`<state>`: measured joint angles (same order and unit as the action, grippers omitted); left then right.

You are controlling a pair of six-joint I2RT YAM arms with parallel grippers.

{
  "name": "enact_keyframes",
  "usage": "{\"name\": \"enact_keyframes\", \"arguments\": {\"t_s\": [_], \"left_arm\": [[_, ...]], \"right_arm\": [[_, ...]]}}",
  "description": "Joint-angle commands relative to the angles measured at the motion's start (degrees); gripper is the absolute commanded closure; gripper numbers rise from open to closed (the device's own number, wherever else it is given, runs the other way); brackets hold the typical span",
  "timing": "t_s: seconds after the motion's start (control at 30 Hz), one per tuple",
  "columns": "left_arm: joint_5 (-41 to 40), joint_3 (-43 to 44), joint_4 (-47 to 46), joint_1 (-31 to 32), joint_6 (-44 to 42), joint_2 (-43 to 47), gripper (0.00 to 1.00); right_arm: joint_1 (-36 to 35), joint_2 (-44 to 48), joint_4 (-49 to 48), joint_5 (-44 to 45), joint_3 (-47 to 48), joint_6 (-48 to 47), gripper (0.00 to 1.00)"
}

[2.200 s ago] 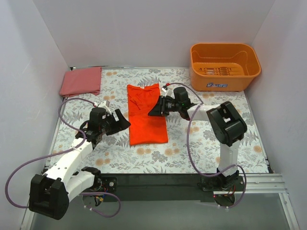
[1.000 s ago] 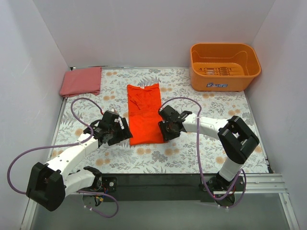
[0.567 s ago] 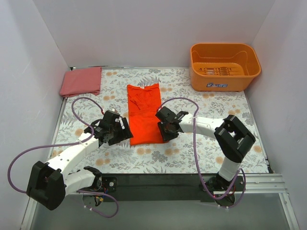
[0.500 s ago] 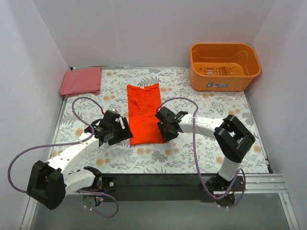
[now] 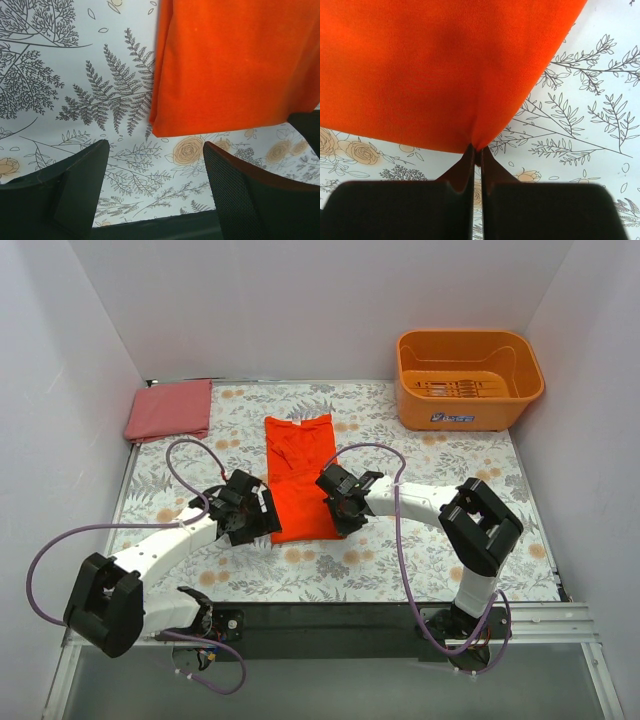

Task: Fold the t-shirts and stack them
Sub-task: Fold the tshirt

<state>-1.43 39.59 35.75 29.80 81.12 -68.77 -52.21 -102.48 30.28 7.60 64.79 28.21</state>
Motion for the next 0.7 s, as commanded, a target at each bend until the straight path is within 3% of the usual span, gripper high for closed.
{"name": "enact_keyframes", "arguments": {"t_s": [0.0, 0.13, 0.4, 0.67], "left_arm": [[-2.5, 2.9, 1.2, 1.0, 1.0, -1.4, 0.25], [-4.0, 4.3, 1.8, 2.1, 1.8, -4.6, 0.28], [-6.3, 6.9, 1.9, 4.2, 2.2, -10.7, 0.5], [-7.8, 7.8, 1.6, 6.1, 3.0, -15.9, 0.55]], "right_arm": [[-1.0, -4.7, 4.1, -0.3, -2.4, -0.4, 0.99], [-1.1, -5.0, 3.2, -1.6, -2.6, -1.3, 0.99], [-1.2, -4.9, 2.2, -2.5, -3.1, -2.0, 0.99], [-1.2, -5.1, 1.8, -3.1, -3.4, -2.2, 0.99]]}}
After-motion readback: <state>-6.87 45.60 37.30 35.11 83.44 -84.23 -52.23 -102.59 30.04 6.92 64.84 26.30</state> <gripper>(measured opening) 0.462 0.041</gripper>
